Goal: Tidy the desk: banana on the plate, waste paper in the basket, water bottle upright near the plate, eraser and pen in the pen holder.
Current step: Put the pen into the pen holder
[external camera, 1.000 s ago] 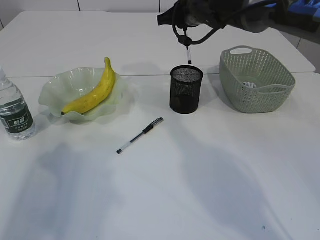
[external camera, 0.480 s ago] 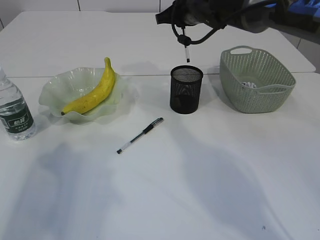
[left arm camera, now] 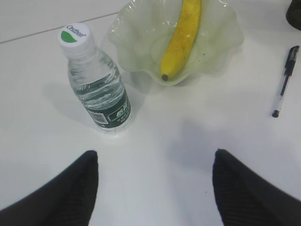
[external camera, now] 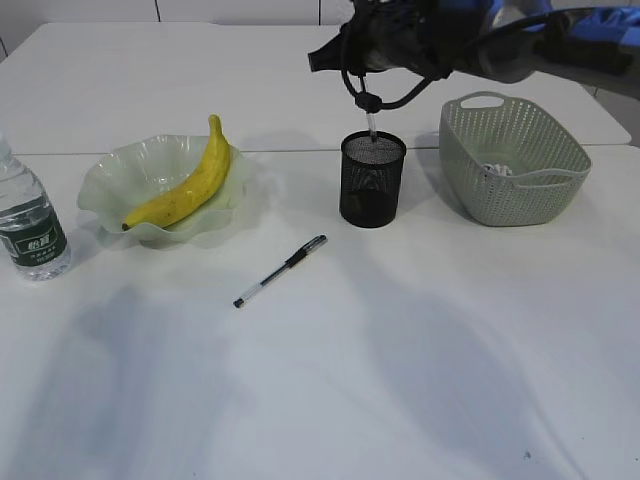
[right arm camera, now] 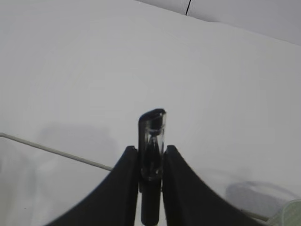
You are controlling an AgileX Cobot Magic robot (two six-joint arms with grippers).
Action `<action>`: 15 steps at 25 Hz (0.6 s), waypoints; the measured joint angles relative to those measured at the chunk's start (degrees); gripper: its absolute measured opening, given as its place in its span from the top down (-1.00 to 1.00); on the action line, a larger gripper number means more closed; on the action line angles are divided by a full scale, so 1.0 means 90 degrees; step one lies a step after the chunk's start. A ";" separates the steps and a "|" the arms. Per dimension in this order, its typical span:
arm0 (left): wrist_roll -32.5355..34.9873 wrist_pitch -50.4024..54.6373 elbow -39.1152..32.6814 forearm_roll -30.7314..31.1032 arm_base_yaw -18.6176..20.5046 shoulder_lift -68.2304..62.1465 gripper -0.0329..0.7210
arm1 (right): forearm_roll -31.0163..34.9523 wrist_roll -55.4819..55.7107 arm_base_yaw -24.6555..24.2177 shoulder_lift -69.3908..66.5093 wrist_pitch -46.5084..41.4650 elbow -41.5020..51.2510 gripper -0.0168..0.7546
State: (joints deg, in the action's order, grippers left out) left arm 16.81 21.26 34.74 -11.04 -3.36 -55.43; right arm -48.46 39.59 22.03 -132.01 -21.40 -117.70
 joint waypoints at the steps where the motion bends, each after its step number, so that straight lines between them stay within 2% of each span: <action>1: 0.0000 0.0000 0.0000 0.0000 0.0000 0.0000 -0.51 | -0.0005 0.0000 0.0000 0.0000 0.0108 0.0056 0.64; 15: 0.0000 0.0000 0.0000 0.0000 0.0000 0.0000 -0.51 | -0.0240 0.0000 -0.0013 0.0000 0.0675 0.0523 0.64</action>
State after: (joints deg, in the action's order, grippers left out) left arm 16.81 21.26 34.74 -11.04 -3.36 -55.43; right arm -50.62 39.59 21.91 -132.01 -15.33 -112.99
